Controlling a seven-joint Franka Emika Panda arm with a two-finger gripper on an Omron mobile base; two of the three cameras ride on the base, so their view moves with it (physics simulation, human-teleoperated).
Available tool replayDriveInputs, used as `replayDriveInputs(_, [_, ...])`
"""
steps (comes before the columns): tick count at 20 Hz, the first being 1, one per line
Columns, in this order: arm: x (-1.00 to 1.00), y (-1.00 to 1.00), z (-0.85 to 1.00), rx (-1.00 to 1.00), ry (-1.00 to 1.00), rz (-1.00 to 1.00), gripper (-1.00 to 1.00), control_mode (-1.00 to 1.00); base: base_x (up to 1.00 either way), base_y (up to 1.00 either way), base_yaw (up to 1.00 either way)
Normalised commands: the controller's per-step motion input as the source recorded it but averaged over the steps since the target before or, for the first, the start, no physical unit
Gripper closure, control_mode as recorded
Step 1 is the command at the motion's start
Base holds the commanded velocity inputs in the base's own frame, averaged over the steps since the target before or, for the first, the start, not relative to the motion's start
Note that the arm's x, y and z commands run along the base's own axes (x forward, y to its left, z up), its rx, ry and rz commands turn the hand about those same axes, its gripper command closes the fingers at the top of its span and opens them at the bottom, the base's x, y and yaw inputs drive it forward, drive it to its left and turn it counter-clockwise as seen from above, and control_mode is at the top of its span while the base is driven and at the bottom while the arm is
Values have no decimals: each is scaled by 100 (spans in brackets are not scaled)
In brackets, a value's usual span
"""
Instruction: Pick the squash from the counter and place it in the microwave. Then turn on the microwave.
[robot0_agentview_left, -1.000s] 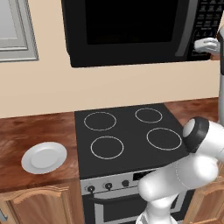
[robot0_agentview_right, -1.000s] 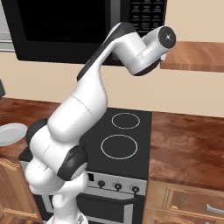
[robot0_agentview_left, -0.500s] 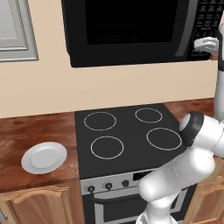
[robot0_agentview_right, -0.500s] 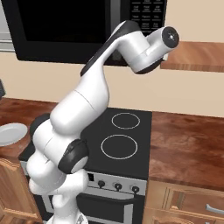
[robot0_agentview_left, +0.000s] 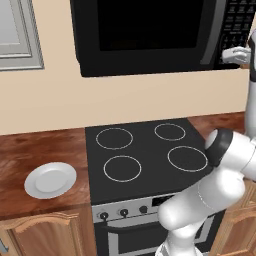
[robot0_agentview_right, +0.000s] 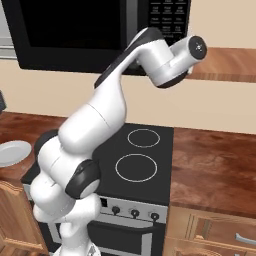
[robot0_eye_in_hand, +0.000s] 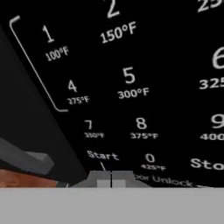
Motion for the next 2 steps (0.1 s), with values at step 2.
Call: replayDriveInputs(2, [0, 2, -37, 0, 0, 0, 100, -100, 0, 0, 0])
